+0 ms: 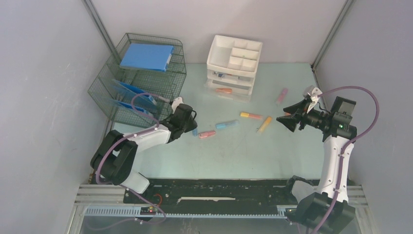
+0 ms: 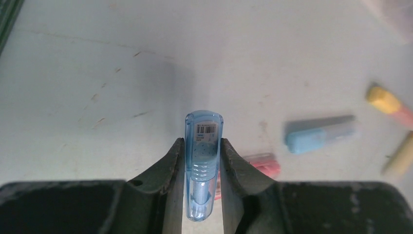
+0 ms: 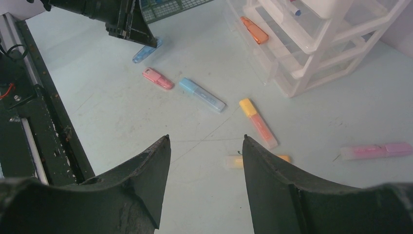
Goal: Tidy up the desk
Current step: Pick up the stationery from the center of the board, then place the stationery in the drawer.
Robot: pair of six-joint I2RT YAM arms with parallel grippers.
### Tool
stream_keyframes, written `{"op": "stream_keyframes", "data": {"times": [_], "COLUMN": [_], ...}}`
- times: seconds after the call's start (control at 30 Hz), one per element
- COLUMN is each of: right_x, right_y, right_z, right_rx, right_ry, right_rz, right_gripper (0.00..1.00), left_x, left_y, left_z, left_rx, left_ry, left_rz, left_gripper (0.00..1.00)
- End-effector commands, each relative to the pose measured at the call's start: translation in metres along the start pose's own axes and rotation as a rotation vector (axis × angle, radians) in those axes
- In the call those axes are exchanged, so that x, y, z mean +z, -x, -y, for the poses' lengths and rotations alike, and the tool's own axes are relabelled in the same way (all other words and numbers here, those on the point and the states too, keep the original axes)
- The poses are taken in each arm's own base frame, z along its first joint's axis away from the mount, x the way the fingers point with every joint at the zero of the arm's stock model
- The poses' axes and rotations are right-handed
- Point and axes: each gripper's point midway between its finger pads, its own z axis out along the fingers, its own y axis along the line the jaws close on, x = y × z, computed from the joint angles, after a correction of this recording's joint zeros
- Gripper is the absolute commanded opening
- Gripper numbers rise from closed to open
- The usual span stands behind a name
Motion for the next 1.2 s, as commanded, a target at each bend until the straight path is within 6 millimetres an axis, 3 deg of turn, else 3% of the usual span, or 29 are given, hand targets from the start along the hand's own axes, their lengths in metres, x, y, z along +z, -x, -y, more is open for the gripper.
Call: {"op": "stream_keyframes", "data": {"times": [0.0,0.37,0.57,0.67,0.83,1.17], "right_x": [-0.003,-0.003,-0.005,-0.005,-0.006,-0.006], "right_y": [0.012,0.014,0.016,0.016,0.017,0.018], "right_z": [-0.004,-0.005,-0.006,-0.007,-0.008,-0.01], "right_rx": [-0.048,-0.053,-0.058,-0.057,-0.062,-0.066], "right_ry": [0.008,0.005,0.003,0.009,0.011,0.013], "right_rz": [0.022,0.024,0.032,0.036,0.039,0.042], "right_gripper": [0.64,0.64,0.64,0.63,0.64,0.64], "left_x": [-0.02,-0.052,-0.049,-0.041,-0.009,0.01], "left_y": [0.036,0.122,0.165,0.18,0.191,0.194], "left_z": [0.051,0.148,0.208,0.229,0.238,0.234], "left_rx": [-0.021,-0.219,-0.36,-0.415,-0.491,-0.548], "left_ry": [-0.203,-0.512,-0.733,-0.824,-0.846,-0.875], "left_rz": [0.093,0.264,0.314,0.326,0.35,0.404], "left_gripper": [0.21,0.21,0.21,0.22,0.24,0.27]}}
